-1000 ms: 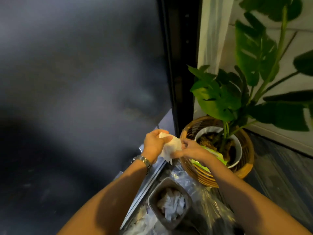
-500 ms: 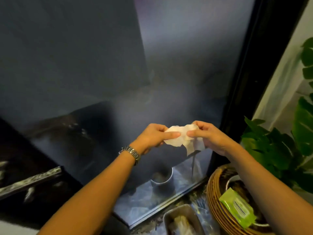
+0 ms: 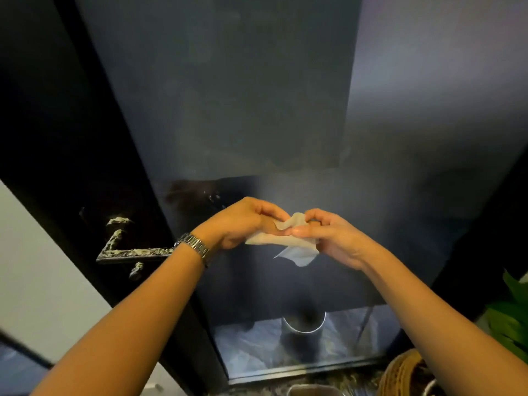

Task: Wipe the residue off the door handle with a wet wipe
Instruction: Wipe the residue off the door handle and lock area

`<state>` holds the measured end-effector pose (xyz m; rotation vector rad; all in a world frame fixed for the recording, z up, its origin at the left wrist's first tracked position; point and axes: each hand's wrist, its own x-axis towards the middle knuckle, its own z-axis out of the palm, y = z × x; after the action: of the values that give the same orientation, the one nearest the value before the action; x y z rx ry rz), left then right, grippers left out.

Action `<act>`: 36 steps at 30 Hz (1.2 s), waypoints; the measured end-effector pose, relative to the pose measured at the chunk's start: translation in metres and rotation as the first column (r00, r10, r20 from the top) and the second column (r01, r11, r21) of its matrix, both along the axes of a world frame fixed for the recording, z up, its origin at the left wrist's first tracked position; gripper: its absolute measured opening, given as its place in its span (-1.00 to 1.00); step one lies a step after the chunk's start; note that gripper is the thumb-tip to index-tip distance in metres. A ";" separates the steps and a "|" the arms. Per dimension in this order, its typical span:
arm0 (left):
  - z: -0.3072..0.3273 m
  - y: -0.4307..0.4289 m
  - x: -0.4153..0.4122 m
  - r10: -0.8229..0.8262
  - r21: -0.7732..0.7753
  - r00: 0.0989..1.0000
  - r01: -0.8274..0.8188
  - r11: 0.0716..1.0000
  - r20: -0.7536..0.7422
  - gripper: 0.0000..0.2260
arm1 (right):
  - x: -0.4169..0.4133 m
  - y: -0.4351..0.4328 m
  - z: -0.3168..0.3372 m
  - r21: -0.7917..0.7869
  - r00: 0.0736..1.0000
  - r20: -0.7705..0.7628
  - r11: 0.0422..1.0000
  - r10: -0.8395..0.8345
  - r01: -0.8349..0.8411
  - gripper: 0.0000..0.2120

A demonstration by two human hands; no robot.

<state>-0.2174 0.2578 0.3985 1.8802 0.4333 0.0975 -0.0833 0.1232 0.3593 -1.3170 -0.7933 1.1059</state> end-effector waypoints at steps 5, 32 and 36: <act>0.010 0.007 -0.023 0.136 0.037 0.989 -0.138 0.990 0.050 -0.87 | 0.000 0.011 0.005 -0.050 0.980 0.136 0.989 0.148 -0.143 -0.66; 0.045 0.039 -0.102 0.174 -0.021 0.985 -0.174 0.984 -0.009 -0.92 | -0.073 0.065 0.036 0.240 0.956 -0.116 0.941 0.270 -0.237 -0.80; 0.053 0.050 -0.116 0.258 -0.276 0.956 -0.212 0.937 0.142 -0.80 | -0.086 0.078 0.045 0.249 0.960 -0.092 0.939 0.265 -0.236 -0.80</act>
<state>-0.3331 0.3077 0.4516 1.5421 0.5224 0.3505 -0.1691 0.2007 0.4044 -0.9554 -0.9863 1.2394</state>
